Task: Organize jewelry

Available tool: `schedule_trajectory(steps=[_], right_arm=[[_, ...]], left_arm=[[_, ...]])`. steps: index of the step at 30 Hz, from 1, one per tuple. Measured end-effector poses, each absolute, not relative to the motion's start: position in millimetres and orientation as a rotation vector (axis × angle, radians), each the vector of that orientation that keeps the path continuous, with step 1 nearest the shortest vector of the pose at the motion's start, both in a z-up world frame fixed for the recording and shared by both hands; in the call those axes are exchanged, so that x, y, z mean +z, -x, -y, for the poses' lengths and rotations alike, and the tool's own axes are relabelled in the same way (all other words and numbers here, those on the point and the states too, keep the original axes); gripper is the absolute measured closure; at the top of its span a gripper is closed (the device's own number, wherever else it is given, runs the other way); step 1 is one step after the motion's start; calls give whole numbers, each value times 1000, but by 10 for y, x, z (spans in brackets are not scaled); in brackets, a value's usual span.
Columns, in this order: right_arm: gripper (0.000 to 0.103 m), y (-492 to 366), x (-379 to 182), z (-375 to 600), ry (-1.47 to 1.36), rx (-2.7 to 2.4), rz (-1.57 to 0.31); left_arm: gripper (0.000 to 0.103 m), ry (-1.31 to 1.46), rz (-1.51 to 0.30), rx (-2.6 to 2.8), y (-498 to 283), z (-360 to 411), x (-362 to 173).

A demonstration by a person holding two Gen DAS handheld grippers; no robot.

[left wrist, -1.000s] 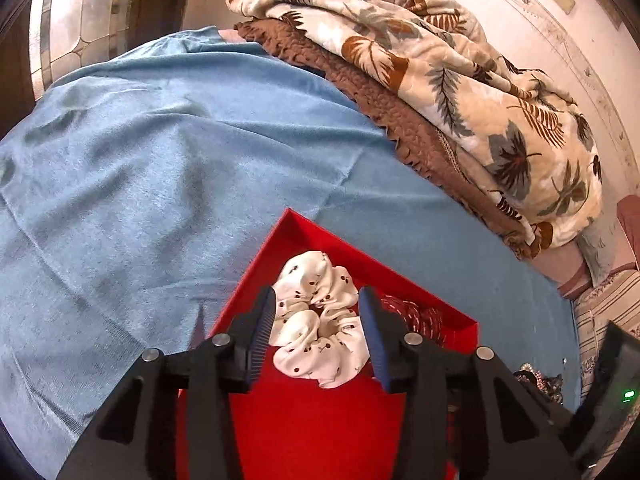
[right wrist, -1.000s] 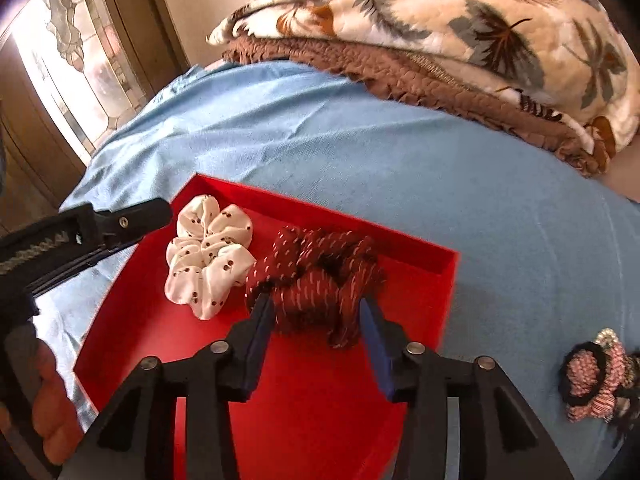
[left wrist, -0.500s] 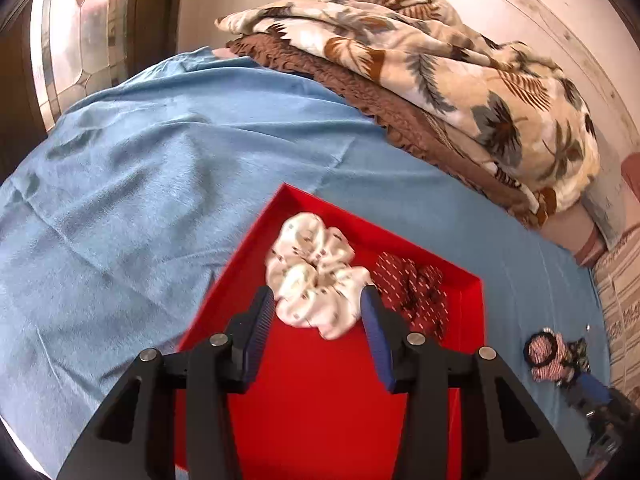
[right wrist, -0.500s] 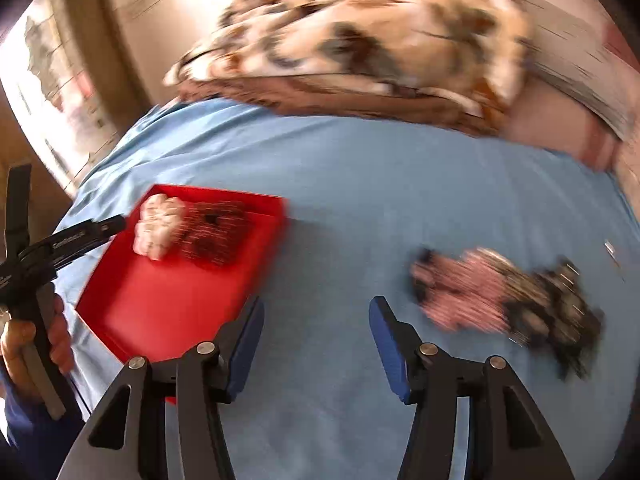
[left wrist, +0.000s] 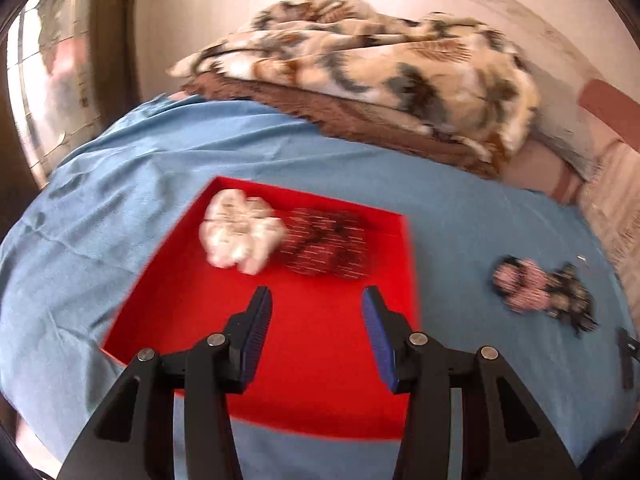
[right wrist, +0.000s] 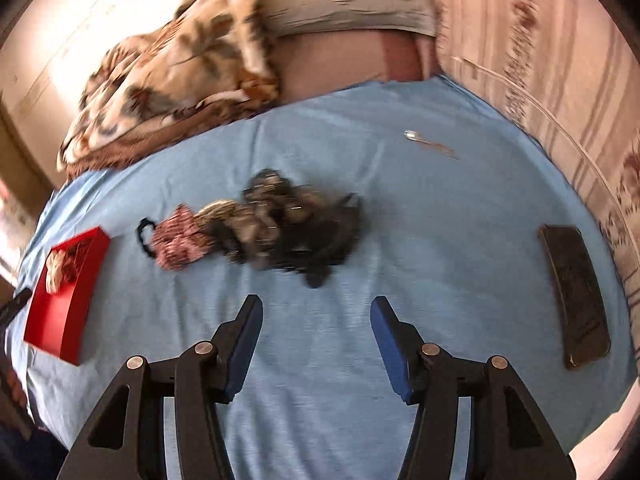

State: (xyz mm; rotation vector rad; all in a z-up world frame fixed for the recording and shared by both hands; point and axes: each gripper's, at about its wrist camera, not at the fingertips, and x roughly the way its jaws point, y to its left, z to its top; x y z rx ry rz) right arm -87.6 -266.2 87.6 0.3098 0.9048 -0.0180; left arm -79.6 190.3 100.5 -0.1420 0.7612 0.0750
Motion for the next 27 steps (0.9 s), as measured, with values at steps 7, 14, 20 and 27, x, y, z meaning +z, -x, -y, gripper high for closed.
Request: schedule_trajectory(steps=[7, 14, 20, 27], right_arm=[[42, 701, 666, 2781, -406, 38, -873], [56, 446, 779, 2474, -394, 279, -812], [67, 108, 669, 2090, -282, 378, -846], [68, -102, 545, 1956, -222, 424, -867]], left_arm=[[56, 92, -827, -68, 641, -1073, 1167], [56, 74, -910, -125, 84, -352, 1010], [56, 92, -1003, -162, -346, 44, 704], [57, 89, -1084, -170, -640, 147, 385]])
